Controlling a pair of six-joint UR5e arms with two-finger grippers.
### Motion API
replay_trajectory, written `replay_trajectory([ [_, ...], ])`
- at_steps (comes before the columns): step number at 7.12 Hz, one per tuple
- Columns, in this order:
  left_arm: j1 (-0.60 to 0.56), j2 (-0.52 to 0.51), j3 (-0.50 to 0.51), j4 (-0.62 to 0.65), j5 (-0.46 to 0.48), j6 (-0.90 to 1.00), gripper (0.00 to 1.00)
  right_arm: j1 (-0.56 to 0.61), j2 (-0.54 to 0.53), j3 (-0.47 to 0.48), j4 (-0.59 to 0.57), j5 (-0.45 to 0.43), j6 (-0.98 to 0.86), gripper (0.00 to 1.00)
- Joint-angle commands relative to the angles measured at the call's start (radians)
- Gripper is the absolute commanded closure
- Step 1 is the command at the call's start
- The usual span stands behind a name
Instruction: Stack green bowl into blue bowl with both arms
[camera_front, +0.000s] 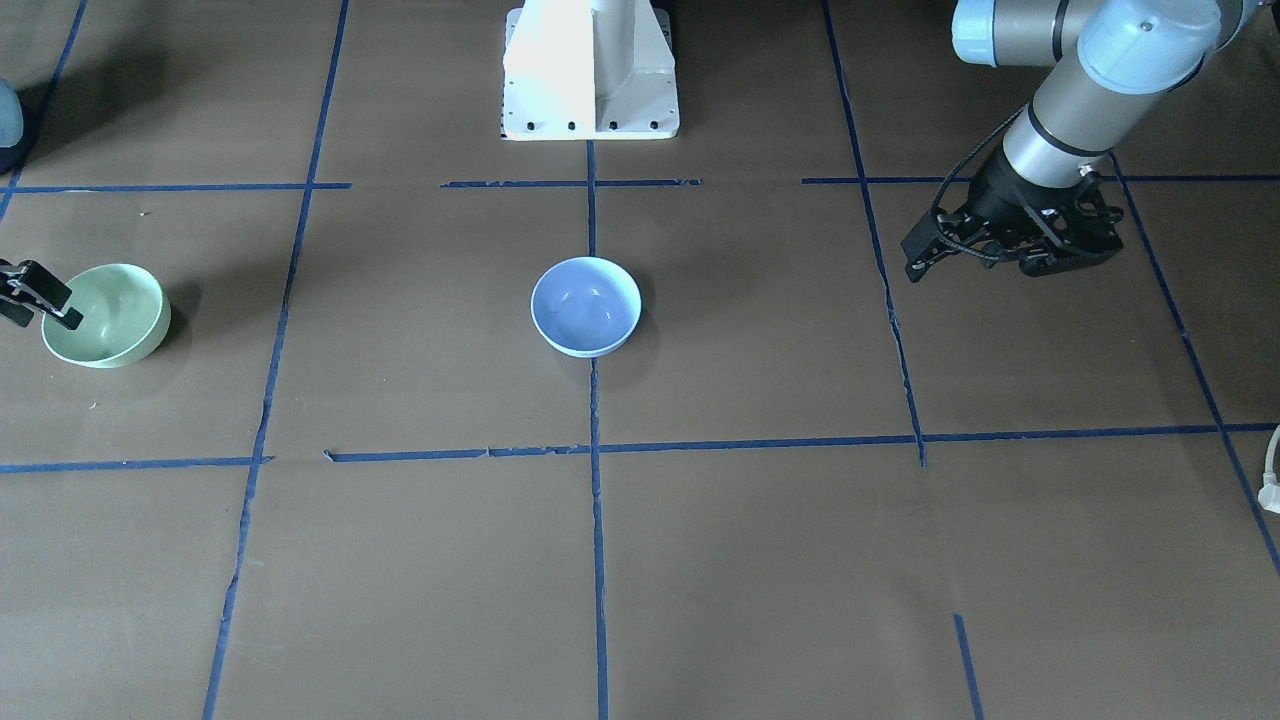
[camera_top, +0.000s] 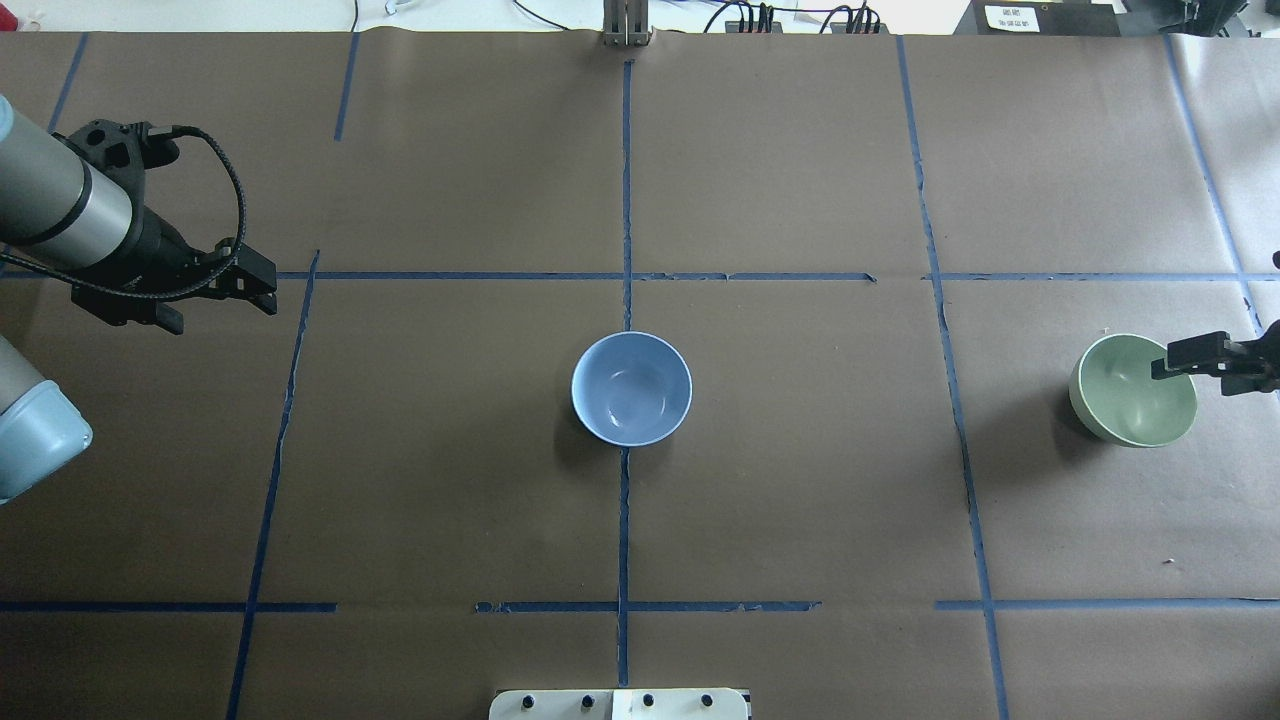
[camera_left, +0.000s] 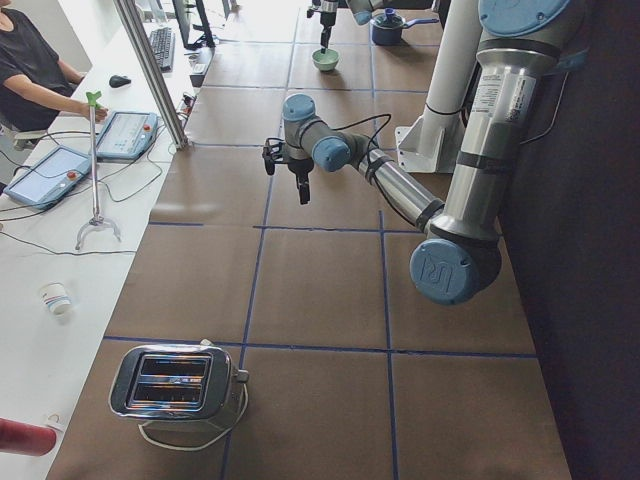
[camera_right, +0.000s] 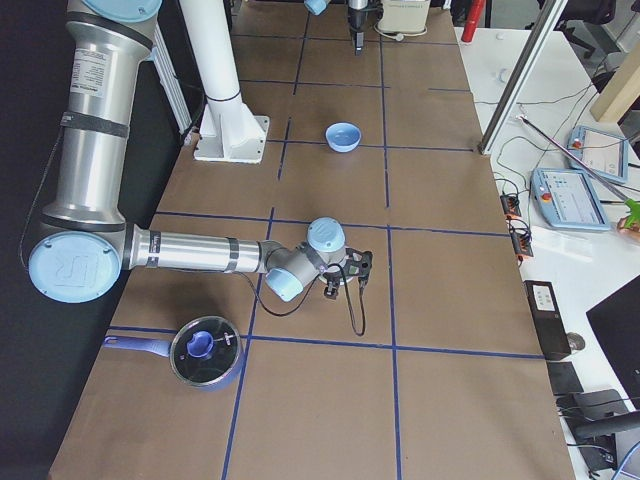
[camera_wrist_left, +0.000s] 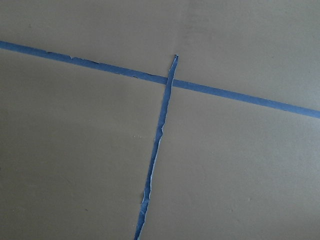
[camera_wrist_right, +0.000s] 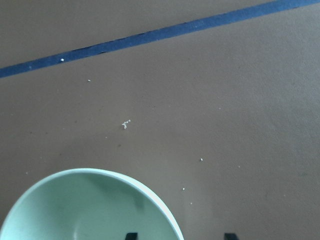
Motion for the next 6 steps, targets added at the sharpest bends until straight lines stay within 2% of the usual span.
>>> replay_trajectory([
  [1,-0.002,0.003,0.001,0.000,0.002,0.002,0.00,-0.011,0.002,-0.006,0.002,0.001,-0.002,0.96],
  [2,-0.002,0.003,0.001,0.000,0.002,0.002,0.00,-0.008,0.000,0.003,0.003,0.007,-0.002,1.00],
  [3,-0.006,0.003,0.001,0.000,0.000,0.002,0.00,-0.007,-0.002,0.037,0.005,0.012,-0.002,1.00],
  [4,-0.009,0.003,0.001,0.000,0.000,0.002,0.00,0.004,-0.002,0.107,0.004,0.022,0.001,1.00],
  [5,-0.009,0.004,0.002,0.001,0.002,0.002,0.00,0.016,0.026,0.166,0.004,0.056,0.054,1.00],
  [6,-0.043,0.026,0.004,0.003,0.000,0.028,0.00,0.016,0.120,0.200,-0.007,0.059,0.176,1.00],
])
